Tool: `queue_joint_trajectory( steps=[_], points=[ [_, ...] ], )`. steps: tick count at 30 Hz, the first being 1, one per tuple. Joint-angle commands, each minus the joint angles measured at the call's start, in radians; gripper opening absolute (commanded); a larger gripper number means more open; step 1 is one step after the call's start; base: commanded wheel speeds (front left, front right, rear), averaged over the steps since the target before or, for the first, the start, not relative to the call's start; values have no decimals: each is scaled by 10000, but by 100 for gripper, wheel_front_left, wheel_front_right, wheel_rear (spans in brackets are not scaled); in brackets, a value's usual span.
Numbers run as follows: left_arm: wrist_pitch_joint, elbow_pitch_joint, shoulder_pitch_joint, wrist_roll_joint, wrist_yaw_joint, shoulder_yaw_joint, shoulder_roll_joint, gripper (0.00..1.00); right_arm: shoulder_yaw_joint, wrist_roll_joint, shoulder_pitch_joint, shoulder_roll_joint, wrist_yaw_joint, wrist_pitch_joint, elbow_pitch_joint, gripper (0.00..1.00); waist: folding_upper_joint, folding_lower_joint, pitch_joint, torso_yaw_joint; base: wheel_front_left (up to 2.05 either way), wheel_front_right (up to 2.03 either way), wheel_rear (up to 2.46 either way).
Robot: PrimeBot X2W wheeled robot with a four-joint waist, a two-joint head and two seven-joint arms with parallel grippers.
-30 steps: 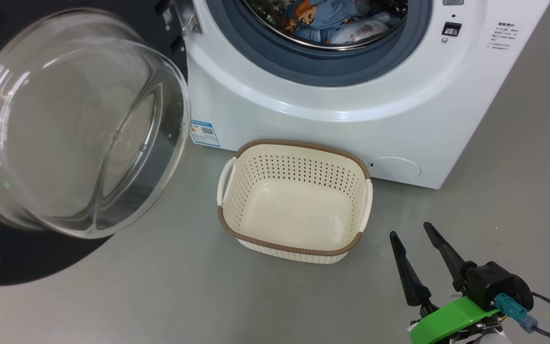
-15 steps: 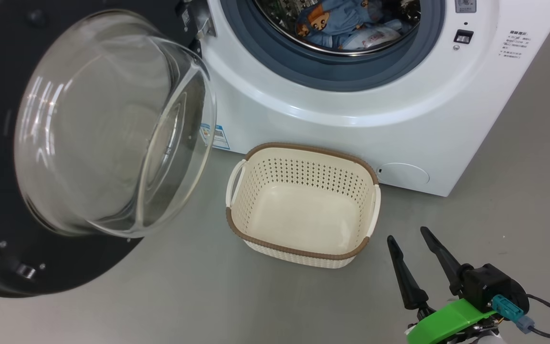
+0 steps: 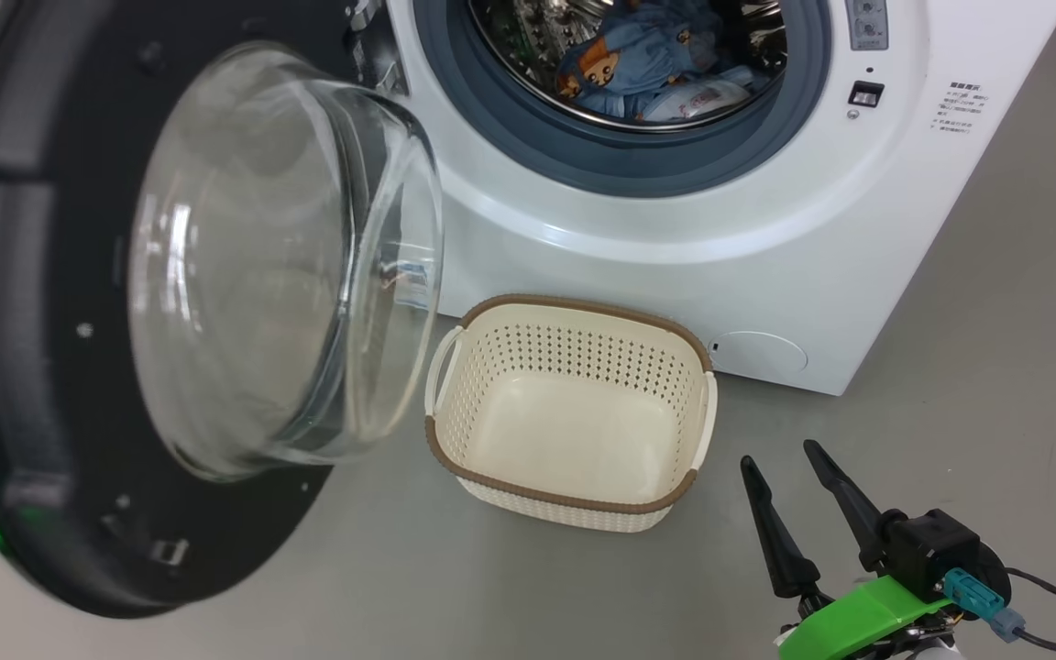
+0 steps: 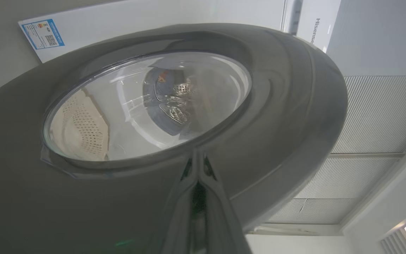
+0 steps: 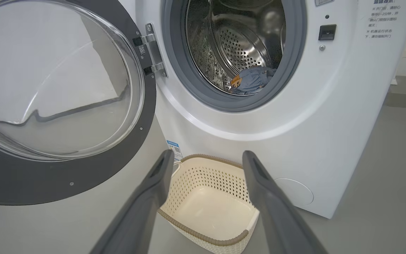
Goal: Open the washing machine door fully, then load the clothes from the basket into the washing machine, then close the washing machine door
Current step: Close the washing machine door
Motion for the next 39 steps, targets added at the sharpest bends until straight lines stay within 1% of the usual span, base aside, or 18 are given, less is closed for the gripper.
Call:
queue_joint_trajectory(
  steps=[1,8,13,16,18,22,27,33,39],
  points=[
    [251,-472,105,-43,43,90,321,0,249,57,-12,64,25,-49,-206,100,-1,0,-23,-27,0,0,0],
    [575,-1807,737,-320,448,-136,-341,0,278,139,111,70,25,-49,-216,100,-1,0,-130,-190,0,0,0],
    [822,-2629,1097,-555,573,-408,-892,0,281,209,137,73,25,-49,-231,100,-1,0,-125,-350,0,0,0],
    [913,-3027,1277,-597,567,-569,-1139,0,329,277,107,74,25,-49,-241,100,-1,0,-94,-521,0,0,0],
    [876,-3269,1420,-453,450,-728,-1301,0,339,302,89,74,25,-49,-258,100,-1,0,-80,-654,0,0,0],
    [710,-3669,1625,-396,327,-1003,-1811,0,254,304,82,74,25,-49,-313,100,-1,0,5,-954,0,0,0],
    [421,-3771,1630,-517,156,-1318,-2205,0,55,350,197,75,25,-49,-336,100,-1,0,-20,-1354,0,0,0],
    [-63,-3686,1476,-844,-184,-1738,-2420,0,48,444,203,75,25,-49,-391,100,-1,0,44,-1997,0,0,0],
    [-458,-3542,1258,-1233,-515,-2409,-2477,0,7,472,218,75,25,-49,-415,100,-1,0,122,-2509,0,0,0]
  ],
)
